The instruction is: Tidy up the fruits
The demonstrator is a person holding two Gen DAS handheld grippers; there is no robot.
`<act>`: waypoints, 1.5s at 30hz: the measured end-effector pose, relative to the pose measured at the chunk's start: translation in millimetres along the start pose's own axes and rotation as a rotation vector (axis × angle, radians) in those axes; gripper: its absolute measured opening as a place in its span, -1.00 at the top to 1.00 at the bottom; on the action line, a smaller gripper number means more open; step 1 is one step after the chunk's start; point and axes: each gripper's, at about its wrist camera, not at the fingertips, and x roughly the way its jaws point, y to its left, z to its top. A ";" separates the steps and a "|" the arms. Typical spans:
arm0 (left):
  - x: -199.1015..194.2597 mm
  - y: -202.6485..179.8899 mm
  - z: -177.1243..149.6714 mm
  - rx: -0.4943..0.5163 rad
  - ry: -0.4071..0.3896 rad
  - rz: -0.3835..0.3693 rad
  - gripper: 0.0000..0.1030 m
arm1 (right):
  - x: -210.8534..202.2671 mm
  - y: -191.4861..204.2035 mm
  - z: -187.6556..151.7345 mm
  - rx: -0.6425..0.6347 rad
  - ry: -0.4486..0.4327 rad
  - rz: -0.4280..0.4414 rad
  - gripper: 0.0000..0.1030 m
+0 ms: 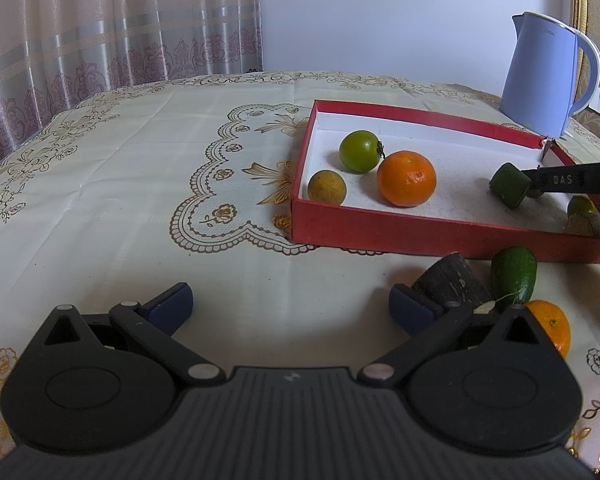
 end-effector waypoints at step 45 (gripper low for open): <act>-3.6 7.5 -0.5 -0.062 -0.008 0.005 -1.00 | -90.9 -11.3 -86.0 0.061 0.014 0.132 -0.68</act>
